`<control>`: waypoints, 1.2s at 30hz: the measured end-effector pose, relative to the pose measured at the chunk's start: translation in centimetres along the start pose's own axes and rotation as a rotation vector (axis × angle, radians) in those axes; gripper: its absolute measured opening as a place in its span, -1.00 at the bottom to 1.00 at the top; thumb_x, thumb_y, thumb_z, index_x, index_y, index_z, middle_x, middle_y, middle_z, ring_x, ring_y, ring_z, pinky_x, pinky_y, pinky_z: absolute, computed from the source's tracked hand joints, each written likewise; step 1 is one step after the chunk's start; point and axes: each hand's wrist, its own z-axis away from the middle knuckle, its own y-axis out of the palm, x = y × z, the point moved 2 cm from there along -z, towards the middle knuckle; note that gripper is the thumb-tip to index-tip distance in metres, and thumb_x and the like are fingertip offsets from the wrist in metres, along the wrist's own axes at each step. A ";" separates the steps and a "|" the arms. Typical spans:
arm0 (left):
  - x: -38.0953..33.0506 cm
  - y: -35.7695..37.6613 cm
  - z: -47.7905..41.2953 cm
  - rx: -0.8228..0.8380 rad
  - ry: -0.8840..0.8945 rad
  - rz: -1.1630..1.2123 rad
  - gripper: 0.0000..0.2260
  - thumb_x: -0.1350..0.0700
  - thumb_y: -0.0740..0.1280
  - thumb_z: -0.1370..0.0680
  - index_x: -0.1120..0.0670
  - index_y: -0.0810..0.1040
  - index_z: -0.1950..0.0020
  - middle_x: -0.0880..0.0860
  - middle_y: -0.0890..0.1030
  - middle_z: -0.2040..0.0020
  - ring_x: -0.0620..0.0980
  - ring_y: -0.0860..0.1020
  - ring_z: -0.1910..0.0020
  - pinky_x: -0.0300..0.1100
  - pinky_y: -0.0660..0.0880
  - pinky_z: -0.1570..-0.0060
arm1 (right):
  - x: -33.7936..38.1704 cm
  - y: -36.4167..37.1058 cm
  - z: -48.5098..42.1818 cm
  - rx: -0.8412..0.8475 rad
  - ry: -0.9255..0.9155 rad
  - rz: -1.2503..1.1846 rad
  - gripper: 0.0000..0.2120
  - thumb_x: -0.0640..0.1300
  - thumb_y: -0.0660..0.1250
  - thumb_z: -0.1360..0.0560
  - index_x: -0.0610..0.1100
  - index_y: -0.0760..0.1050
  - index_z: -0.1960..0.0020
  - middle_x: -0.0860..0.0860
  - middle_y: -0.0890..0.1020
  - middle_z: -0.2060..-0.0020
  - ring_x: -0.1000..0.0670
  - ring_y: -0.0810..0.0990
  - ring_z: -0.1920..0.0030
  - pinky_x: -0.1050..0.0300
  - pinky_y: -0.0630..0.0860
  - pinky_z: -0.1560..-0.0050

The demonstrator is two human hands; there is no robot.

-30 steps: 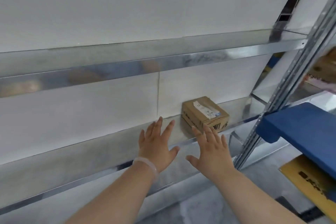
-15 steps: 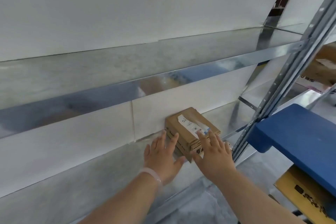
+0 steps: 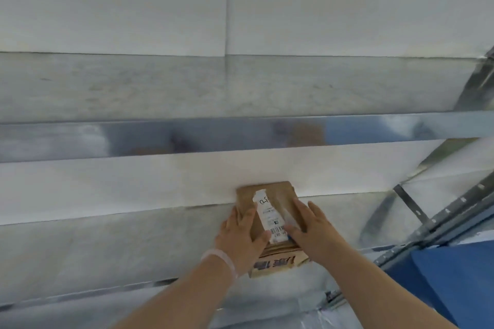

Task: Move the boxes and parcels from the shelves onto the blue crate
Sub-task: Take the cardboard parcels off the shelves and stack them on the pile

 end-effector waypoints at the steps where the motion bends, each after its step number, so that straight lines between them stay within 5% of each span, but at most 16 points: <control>1: 0.1 0.5 -0.2 0.000 -0.018 0.072 -0.36 -0.26 0.15 -0.57 -0.31 -0.15 -0.54 -0.02 -0.04 -0.60 0.15 0.06 -0.55 0.06 0.12 -0.51 | -0.3 0.1 -0.6 0.033 -0.029 -0.062 -0.28 0.22 0.24 -0.54 0.26 -0.10 -0.56 0.05 0.06 -0.57 -0.10 0.23 -0.49 -0.04 0.36 -0.39; 4: 0.1 1.4 -0.3 -0.028 -0.045 0.341 -0.35 -0.19 0.23 -0.51 -0.44 -0.11 -0.46 -0.13 0.07 -0.55 0.07 0.29 -0.43 -0.01 0.39 -0.37 | -0.8 0.4 -1.5 0.105 -0.084 -0.348 -0.27 0.04 0.35 -0.55 0.25 -0.01 -0.55 0.08 0.39 -0.37 0.07 0.52 -0.18 0.21 0.55 -0.07; 7: 0.0 1.7 0.1 -0.071 -0.068 0.500 -0.35 0.03 0.28 -0.58 -0.31 -0.01 -0.54 -0.14 0.08 -0.53 -0.02 0.41 -0.30 -0.18 0.54 -0.17 | -0.5 0.8 -1.4 0.131 -0.093 -0.470 -0.30 -0.05 0.35 -0.56 0.25 0.03 -0.54 0.21 0.49 -0.11 0.20 0.59 0.09 0.37 0.50 0.25; 11: 1.4 0.9 2.1 -0.223 -0.110 0.559 -0.36 0.12 0.30 -0.58 -0.23 0.08 -0.54 -0.12 0.10 -0.52 -0.05 0.40 -0.30 -0.22 0.53 -0.18 | 2.0 2.2 -0.5 0.126 -0.165 -0.463 -0.28 0.02 0.35 -0.56 0.29 -0.01 -0.54 0.14 0.42 -0.34 0.11 0.52 -0.10 0.23 0.47 -0.03; 15: 5.8 -1.4 6.8 -0.396 -0.172 0.561 -0.37 0.14 0.29 -0.57 -0.22 0.10 -0.54 -0.13 0.11 -0.50 -0.13 0.32 -0.29 -0.56 0.41 0.04 | 7.5 5.3 0.9 0.169 -0.281 -0.437 -0.27 0.05 0.37 -0.53 0.34 0.02 -0.52 0.14 0.33 -0.46 0.03 0.41 -0.34 0.13 0.39 -0.25; 18: 10.4 -4.0 11.8 -0.536 -0.230 0.579 -0.36 0.11 0.30 -0.55 -0.30 0.11 -0.51 -0.10 0.11 -0.53 -0.07 0.34 -0.34 -0.26 0.51 -0.18 | 13.6 8.4 3.1 0.222 -0.420 -0.404 -0.26 0.02 0.39 -0.52 0.31 0.03 -0.52 0.16 0.31 -0.46 0.07 0.35 -0.39 0.22 0.30 -0.24; 22: 16.5 -7.3 20.1 -0.731 -0.306 0.566 -0.35 -0.05 0.28 -0.45 -0.47 0.08 -0.43 -0.02 0.17 -0.53 -0.04 0.26 -0.46 -0.04 0.38 -0.39 | 22.5 12.7 7.7 0.365 -0.613 -0.367 -0.23 0.03 0.40 -0.52 0.29 0.00 -0.54 0.23 0.32 -0.35 0.19 0.32 -0.29 0.29 0.25 -0.21; 29: 27.0 -10.5 35.9 -0.950 -0.436 0.550 -0.33 0.03 0.32 -0.57 -0.41 0.02 -0.49 -0.06 0.11 -0.56 -0.08 0.18 -0.50 -0.07 0.29 -0.45 | 35.2 22.1 18.9 0.524 -0.872 -0.321 -0.22 0.07 0.39 -0.52 0.27 -0.02 -0.55 0.15 0.29 -0.47 0.16 0.33 -0.35 0.25 0.30 -0.25; 36: 33.8 -10.2 50.4 -1.161 -0.573 0.567 -0.34 -0.07 0.34 -0.53 -0.57 0.01 -0.39 -0.13 0.10 -0.55 -0.06 0.29 -0.45 -0.02 0.45 -0.31 | 43.4 30.4 30.8 0.679 -1.053 -0.245 -0.23 0.05 0.36 -0.54 0.27 -0.06 -0.55 0.13 0.31 -0.46 0.12 0.35 -0.36 0.23 0.33 -0.25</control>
